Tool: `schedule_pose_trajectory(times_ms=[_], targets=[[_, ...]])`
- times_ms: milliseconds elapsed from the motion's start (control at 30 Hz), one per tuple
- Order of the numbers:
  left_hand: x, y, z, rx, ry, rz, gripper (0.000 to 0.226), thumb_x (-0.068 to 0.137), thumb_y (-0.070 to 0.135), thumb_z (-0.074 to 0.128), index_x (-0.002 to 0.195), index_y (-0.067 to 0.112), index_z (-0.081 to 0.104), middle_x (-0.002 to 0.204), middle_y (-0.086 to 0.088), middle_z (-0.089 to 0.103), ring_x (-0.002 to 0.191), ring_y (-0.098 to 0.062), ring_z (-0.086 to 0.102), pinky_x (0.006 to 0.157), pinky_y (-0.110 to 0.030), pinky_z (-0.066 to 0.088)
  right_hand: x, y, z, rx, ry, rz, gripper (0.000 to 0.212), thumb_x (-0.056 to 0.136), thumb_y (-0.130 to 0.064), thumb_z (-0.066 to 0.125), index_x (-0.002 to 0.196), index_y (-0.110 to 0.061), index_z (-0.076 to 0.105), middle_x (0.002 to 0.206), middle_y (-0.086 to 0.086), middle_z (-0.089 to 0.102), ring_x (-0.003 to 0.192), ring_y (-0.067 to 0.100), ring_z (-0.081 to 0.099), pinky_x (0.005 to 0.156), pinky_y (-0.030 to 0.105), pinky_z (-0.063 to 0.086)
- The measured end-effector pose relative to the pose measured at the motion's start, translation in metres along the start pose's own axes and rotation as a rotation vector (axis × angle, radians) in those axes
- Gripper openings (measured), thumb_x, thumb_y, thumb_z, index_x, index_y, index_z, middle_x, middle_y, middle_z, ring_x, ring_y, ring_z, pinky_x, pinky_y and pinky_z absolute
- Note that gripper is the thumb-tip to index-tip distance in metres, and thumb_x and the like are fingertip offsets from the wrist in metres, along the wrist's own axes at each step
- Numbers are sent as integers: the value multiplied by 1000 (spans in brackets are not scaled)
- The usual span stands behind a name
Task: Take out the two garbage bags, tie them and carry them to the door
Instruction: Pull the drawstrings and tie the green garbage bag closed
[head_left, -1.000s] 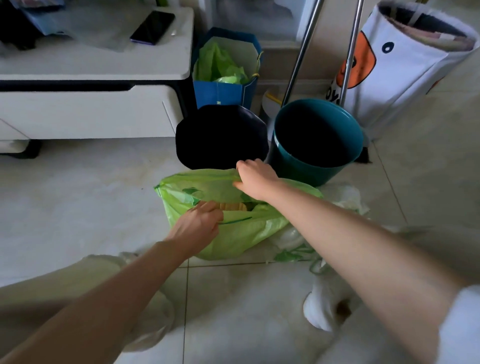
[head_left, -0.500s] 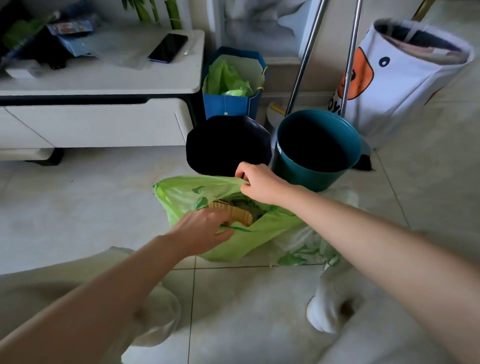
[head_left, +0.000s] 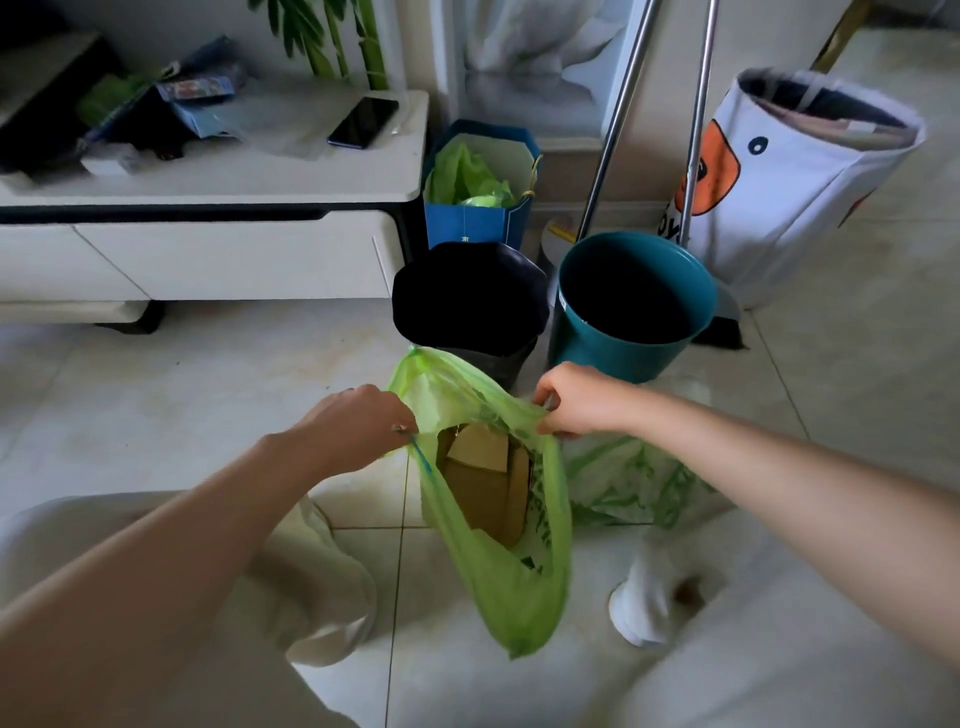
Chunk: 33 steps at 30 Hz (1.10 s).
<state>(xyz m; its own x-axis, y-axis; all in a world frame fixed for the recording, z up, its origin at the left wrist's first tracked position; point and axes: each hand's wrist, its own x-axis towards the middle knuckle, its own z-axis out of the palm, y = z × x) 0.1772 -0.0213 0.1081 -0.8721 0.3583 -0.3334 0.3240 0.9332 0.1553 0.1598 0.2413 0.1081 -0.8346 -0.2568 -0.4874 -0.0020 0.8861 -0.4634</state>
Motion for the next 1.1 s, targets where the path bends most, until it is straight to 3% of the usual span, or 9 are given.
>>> schedule_pose_trajectory(times_ms=[133, 300, 400, 533, 667, 767, 833, 967, 1100], targets=[[2, 7, -7, -38, 32, 54, 15, 91, 43, 57, 99, 42, 70, 107, 16, 66, 97, -12, 61, 77, -28, 47, -11, -9, -13, 137, -51, 59, 34, 77, -16, 76, 107, -17, 60, 76, 4, 71, 58, 9, 68, 53, 22, 55], [-1, -2, -28, -31, -35, 79, 17, 87, 41, 63, 99, 34, 72, 106, 12, 63, 97, -11, 57, 88, -33, 48, -31, -11, -34, -187, -20, 247, 17, 76, -18, 75, 70, -6, 64, 61, 6, 68, 47, 17, 60, 46, 18, 46], [0, -4, -45, -104, -84, 100, 19, 87, 38, 65, 101, 28, 73, 103, 6, 65, 80, -3, 51, 85, -30, 44, -35, -9, -43, -183, -25, 275, 12, 78, -18, 73, 80, -7, 68, 72, 10, 73, 51, 18, 59, 54, 25, 52], [-1, -1, -56, -214, -58, 134, 17, 85, 37, 68, 95, 25, 74, 100, 6, 67, 90, -11, 57, 83, -31, 44, -35, -12, -54, -91, 49, 104, 14, 83, -26, 67, 70, -23, 63, 74, -2, 68, 69, 16, 62, 57, 26, 48], [-3, 13, -59, -342, -48, 171, 13, 85, 32, 68, 91, 22, 73, 96, 4, 69, 92, -11, 62, 88, -33, 48, -38, -22, -58, 337, -62, -138, 9, 87, -23, 65, 80, -19, 70, 84, 1, 76, 87, 22, 70, 81, 40, 58], [-8, 29, -73, -750, 265, 268, 11, 86, 19, 68, 78, 25, 72, 76, -1, 71, 73, -6, 64, 74, -22, 51, -43, -39, -63, 696, 177, -371, 10, 86, -16, 65, 79, -21, 68, 77, 0, 74, 78, 15, 70, 77, 33, 57], [-11, 33, -80, -991, 406, 301, 7, 85, 25, 65, 80, 25, 70, 77, -5, 71, 71, -8, 64, 71, -22, 51, -45, -46, -68, 861, 275, -464, 12, 85, -15, 65, 77, -23, 69, 74, -2, 71, 74, 14, 68, 73, 27, 56], [-9, 45, -69, -824, 322, 287, 14, 88, 15, 65, 79, 24, 68, 69, 0, 69, 64, -5, 60, 62, -24, 49, -44, -45, -69, 692, 381, -362, 5, 87, -11, 64, 83, -12, 68, 70, 3, 69, 66, 15, 65, 73, 35, 59], [-8, 51, -73, -1099, 463, 243, 14, 89, 8, 61, 81, 17, 69, 68, -4, 69, 66, -14, 65, 70, -27, 56, -50, -47, -61, 762, 387, -392, 6, 88, -10, 63, 82, -10, 67, 71, 7, 69, 69, 17, 66, 72, 31, 57]])
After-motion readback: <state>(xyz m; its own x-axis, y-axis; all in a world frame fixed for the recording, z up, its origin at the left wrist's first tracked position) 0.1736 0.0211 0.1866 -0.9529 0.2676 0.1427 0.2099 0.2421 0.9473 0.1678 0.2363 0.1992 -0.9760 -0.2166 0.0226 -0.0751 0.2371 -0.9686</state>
